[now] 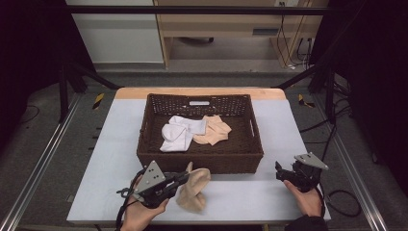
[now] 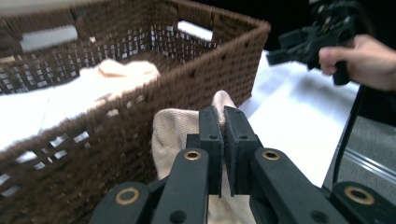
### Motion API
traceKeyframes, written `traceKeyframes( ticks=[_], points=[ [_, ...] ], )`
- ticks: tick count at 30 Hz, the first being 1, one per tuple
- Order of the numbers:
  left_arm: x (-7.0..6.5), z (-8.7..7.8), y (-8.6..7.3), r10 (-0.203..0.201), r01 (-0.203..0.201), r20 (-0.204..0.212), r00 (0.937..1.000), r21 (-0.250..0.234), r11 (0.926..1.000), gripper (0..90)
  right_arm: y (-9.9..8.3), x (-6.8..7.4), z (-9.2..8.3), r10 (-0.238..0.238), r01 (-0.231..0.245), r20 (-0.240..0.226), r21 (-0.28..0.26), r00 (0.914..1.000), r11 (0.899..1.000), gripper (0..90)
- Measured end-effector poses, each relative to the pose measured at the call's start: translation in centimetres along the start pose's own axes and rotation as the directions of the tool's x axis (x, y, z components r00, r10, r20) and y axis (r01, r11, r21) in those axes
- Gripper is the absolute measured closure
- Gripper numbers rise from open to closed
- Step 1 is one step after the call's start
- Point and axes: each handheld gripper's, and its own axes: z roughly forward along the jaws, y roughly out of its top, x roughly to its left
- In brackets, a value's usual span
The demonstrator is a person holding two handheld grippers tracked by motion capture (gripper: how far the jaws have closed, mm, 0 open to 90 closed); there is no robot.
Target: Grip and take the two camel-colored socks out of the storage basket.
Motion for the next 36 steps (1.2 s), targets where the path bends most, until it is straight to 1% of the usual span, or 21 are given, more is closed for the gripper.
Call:
traceKeyframes(
  ticks=[2, 4, 7, 12, 16, 20, 22, 23, 24, 25, 28, 30, 32, 34, 36],
  points=[
    [0.2, 0.5, -0.5, -0.006, 0.006, -0.004, 1.0, 0.019, 0.9998, 85.9, 0.0, 0.0, 0.0, 0.0, 0.0, 0.002, 0.001, 1.0, 1.0, 6.3],
    [0.3, 0.9, -1.0, -0.011, 0.011, -0.008, 0.9999, 0.038, 0.9992, 85.9, 0.0, 0.0, 0.0, -0.01, 0.01, 0.001, -0.001, 1.0, 1.0, 6.3],
    [0.5, 1.8, -2.1, -0.019, 0.019, -0.007, 0.9998, 0.077, 0.9968, 85.8, 0.0, 0.2, 0.1, -0.008, 0.008, -0.003, 0.006, 1.0, 1.0, 6.3],
    [0.8, 3.4, -3.6, -0.024, 0.025, -0.006, 0.9997, 0.147, 0.9888, 85.7, 0.0, 0.2, 0.2, -0.018, 0.018, 0.0, 0.008, 0.9998, 1.0, 6.3],
    [0.8, 4.0, -4.2, -0.022, 0.022, -0.003, 0.9997, 0.167, 0.9857, 85.6, 0.0, 0.2, 0.2, -0.016, 0.016, -0.001, 0.012, 0.9999, 1.0, 6.3],
    [0.9, 4.3, -4.5, -0.027, 0.026, 0.004, 0.9996, 0.163, 0.9863, 82.6, -0.1, 0.2, 0.3, -0.013, 0.013, -0.004, 0.016, 0.9999, 1.0, 6.3],
    [1.0, 4.3, -4.5, -0.028, 0.027, 0.003, 0.9996, 0.157, 0.9872, 77.4, -0.1, 0.3, 0.3, -0.015, 0.015, -0.004, 0.015, 0.9999, 1.0, 6.1],
    [1.0, 4.2, -4.5, -0.034, 0.034, 0.001, 0.9994, 0.148, 0.9885, 73.7, 0.0, 0.3, 0.2, -0.011, 0.011, -0.006, 0.015, 0.9999, 1.0, 6.0],
    [1.1, 4.0, -4.4, -0.039, 0.038, 0.004, 0.9992, 0.141, 0.9893, 67.2, 0.0, 0.2, 0.2, -0.012, 0.012, -0.005, 0.014, 0.9999, 1.0, 6.0],
    [1.2, 3.8, -4.3, -0.044, 0.043, 0.005, 0.999, 0.13, 0.9906, 67.2, 0.0, 0.2, 0.2, -0.012, 0.012, -0.005, 0.014, 0.9999, 1.0, 6.0],
    [1.5, 3.1, -4.2, -0.062, 0.062, -0.001, 0.9981, 0.104, 0.9926, 56.4, 0.0, 0.1, 0.2, -0.003, 0.003, -0.008, 0.012, 1.0, 1.0, 6.0],
    [1.7, 2.5, -4.2, -0.071, 0.072, -0.007, 0.9974, 0.087, 0.9936, 51.1, -0.1, 0.0, 0.2, -0.002, 0.002, -0.006, 0.01, 1.0, 1.0, 6.0],
    [2.1, 1.8, -4.4, -0.093, 0.094, -0.019, 0.9955, 0.073, 0.9928, 47.4, 0.0, 0.0, 0.1, 0.002, -0.002, -0.008, 0.011, 1.0, 1.0, 5.9],
    [2.5, 1.2, -4.6, -0.089, 0.091, -0.042, 0.9952, 0.066, 0.9936, 44.5, -0.1, 0.0, 0.1, 0.003, -0.003, -0.007, 0.01, 1.0, 1.0, 5.9],
    [3.0, 0.5, -4.9, -0.091, 0.095, -0.069, 0.9935, 0.062, 0.9935, 42.7, -0.1, -0.1, 0.1, 0.004, -0.004, -0.007, 0.008, 1.0, 1.0, 5.9]
  ],
)
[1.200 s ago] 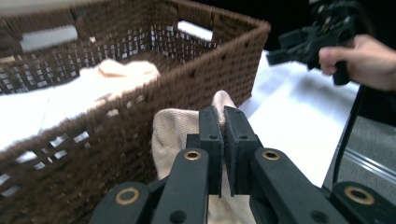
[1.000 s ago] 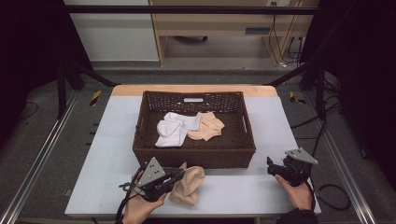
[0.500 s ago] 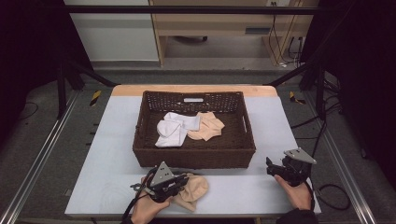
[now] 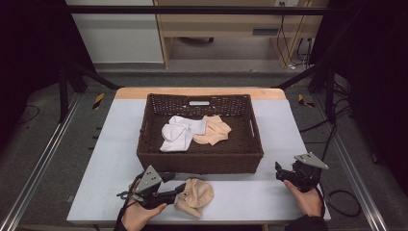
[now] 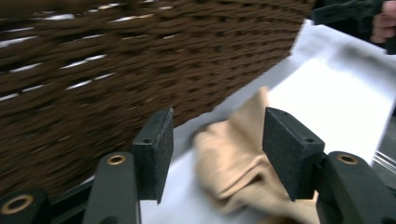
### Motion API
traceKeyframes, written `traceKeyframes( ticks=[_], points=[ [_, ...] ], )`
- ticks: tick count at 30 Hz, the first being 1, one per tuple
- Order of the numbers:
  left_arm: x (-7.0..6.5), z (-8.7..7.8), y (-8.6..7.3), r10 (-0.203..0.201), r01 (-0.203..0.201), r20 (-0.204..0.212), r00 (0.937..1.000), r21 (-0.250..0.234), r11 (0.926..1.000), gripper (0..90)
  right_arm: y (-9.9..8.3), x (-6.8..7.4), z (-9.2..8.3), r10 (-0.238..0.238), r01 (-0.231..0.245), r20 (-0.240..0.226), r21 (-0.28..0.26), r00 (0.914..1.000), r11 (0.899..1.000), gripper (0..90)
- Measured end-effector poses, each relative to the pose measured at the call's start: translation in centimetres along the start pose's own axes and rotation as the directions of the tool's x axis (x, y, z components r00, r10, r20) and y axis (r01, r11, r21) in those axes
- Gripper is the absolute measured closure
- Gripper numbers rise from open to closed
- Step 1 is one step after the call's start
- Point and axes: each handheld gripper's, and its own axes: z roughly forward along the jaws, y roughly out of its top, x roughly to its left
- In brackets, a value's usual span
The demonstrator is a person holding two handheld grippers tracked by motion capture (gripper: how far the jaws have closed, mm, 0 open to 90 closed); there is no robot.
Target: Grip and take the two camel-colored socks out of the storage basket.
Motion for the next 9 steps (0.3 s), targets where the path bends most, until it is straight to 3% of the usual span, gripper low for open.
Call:
traceKeyframes(
  ticks=[9],
  points=[
    [2.8, -2.8, -2.1, -0.042, 0.043, -0.109, 0.9932, 0.013, 0.999, 39.0, 0.0, -0.2, 0.0, 0.007, -0.007, 0.004, 0.003, 1.0, 1.0, 5.8]
  ],
)
